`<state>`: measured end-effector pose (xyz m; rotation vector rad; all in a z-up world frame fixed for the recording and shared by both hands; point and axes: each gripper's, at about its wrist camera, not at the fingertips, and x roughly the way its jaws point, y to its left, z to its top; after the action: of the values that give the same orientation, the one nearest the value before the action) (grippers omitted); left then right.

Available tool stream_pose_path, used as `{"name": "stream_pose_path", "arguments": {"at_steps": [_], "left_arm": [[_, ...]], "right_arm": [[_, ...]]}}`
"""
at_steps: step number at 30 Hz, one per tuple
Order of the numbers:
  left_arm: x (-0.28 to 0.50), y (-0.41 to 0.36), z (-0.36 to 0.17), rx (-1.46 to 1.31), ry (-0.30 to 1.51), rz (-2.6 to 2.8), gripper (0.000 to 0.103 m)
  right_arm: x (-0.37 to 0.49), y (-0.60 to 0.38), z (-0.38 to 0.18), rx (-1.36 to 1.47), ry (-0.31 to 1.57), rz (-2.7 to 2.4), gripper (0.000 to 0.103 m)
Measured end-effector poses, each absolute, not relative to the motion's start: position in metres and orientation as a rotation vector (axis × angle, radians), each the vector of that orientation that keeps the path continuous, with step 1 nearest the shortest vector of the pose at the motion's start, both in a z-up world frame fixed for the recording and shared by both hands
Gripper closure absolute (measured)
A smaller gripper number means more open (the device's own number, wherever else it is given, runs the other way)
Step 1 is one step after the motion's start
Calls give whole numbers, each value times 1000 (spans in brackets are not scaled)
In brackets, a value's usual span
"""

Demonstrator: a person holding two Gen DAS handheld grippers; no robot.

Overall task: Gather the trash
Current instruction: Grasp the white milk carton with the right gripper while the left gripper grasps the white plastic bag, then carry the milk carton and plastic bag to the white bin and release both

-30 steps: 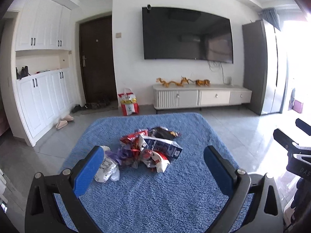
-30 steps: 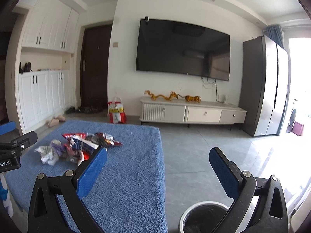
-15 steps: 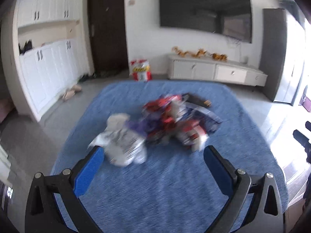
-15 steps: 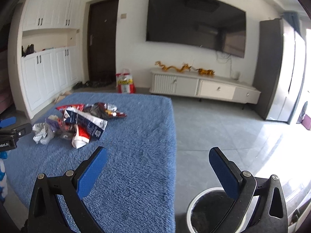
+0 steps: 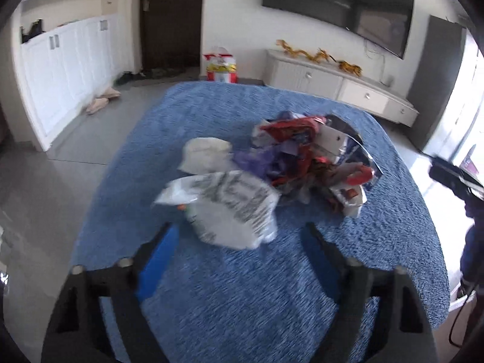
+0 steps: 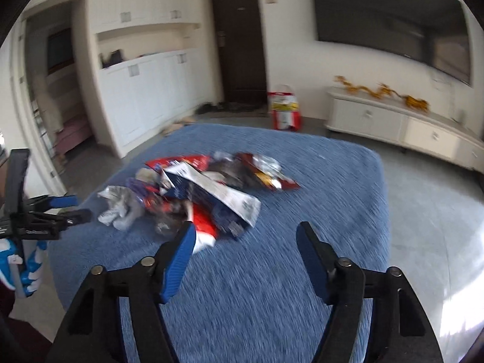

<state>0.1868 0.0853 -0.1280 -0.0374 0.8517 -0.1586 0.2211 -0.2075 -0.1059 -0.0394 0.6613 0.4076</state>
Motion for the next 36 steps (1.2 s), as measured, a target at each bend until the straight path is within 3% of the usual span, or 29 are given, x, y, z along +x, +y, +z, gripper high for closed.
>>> {"name": "stream_pose_path", "arguments": {"at_steps": [4, 10, 20, 24, 27, 30, 32, 36], "left_arm": [[210, 70, -140, -38, 906, -207, 38], [233, 76, -157, -97, 975, -233, 62], [234, 99, -156, -180, 983, -280, 74], [229, 96, -162, -170, 1008, -292, 74], [225, 94, -165, -166, 1015, -294, 74], [217, 93, -165, -147, 1007, -297, 75], [211, 94, -165, -153, 998, -304, 86], [199, 101, -162, -194, 973, -313, 97]], "right_arm": [[249, -189, -105, -103, 683, 511, 39], [292, -157, -120, -186, 752, 650, 48], [332, -117, -142, -347, 840, 821, 48], [335, -112, -148, -387, 876, 818, 49], [332, -113, -146, -367, 874, 809, 64], [324, -115, -141, -367, 860, 781, 66], [313, -119, -136, -360, 852, 768, 66], [291, -128, -128, -339, 832, 739, 66]]}}
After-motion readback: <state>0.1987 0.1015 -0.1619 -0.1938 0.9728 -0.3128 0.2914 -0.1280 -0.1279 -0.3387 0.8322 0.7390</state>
